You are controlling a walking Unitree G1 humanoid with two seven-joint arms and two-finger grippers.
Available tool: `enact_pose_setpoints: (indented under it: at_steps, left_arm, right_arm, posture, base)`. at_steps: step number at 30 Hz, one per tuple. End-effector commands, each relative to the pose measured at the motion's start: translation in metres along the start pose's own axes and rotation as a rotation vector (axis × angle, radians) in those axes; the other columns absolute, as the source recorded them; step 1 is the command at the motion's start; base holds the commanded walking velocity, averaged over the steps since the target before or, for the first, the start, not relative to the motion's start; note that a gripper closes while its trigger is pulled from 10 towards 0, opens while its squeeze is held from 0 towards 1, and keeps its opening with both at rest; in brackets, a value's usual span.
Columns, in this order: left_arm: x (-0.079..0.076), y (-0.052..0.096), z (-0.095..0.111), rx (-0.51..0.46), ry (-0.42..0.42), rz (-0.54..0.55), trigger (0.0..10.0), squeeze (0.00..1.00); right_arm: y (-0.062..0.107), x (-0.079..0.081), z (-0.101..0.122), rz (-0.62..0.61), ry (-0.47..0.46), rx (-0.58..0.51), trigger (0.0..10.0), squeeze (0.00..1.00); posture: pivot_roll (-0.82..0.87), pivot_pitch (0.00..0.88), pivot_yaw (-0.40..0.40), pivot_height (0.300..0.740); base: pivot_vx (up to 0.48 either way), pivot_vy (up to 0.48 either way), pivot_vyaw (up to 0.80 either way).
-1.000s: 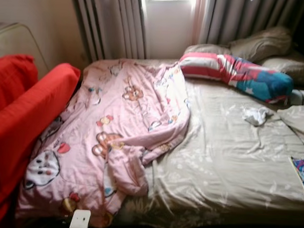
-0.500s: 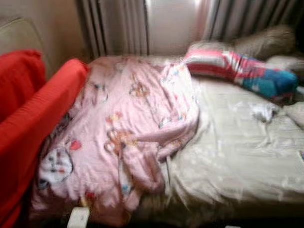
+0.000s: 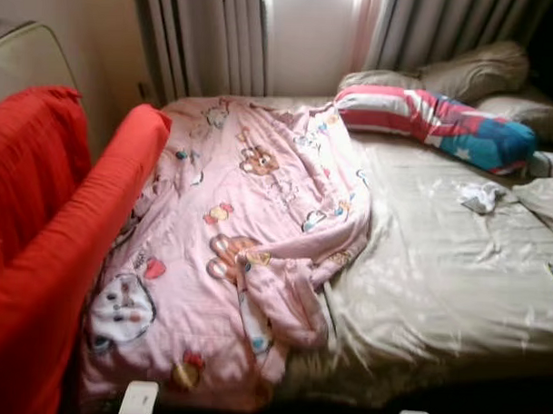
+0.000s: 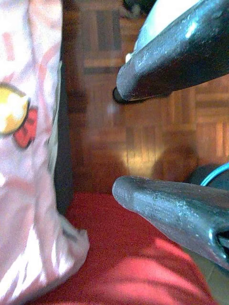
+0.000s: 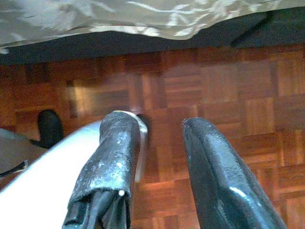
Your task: Clean up the room
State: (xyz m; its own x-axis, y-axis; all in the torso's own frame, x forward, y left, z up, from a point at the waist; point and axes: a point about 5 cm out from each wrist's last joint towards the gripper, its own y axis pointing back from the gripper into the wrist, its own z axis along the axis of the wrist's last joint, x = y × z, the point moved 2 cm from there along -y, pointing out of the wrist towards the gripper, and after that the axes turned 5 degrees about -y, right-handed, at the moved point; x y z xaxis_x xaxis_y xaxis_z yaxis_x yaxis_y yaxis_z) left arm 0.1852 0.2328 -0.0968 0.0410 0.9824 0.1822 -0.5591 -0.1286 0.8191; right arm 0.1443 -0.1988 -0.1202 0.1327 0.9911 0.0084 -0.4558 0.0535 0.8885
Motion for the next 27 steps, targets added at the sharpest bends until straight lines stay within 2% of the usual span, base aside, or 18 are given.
enact_pose_setpoints:
  at_steps: [1,16,23,27]
  left_arm:
    - [-0.004,0.000,0.001,-0.001,-0.017,-0.006,10.0,0.00]
    - [-0.007,-0.001,0.003,-0.003,0.033,-0.005,10.0,0.00]
    - [-0.018,-0.002,0.005,-0.005,0.058,-0.014,10.0,0.00]
    - [-0.020,-0.002,0.005,-0.006,0.071,-0.012,10.0,0.00]
  right_arm:
    - [0.001,-0.008,0.001,-0.022,0.000,-0.005,10.0,0.00]
    - [0.001,-0.011,0.005,-0.028,0.031,-0.009,10.0,0.00]
    - [0.002,-0.023,0.010,-0.055,0.034,-0.025,10.0,0.00]
    - [0.002,-0.024,0.011,-0.047,0.048,-0.030,10.0,0.00]
  posture:
    - [-0.09,0.000,0.027,0.740]
    - [-0.10,0.000,-0.003,0.740]
    - [-0.09,0.000,-0.050,0.740]
    - [-0.09,0.000,-0.059,0.740]
  base:
    - [0.000,0.000,0.00]
    - [0.000,0.000,0.00]
    - [0.000,0.000,0.00]
    - [0.000,0.000,0.00]
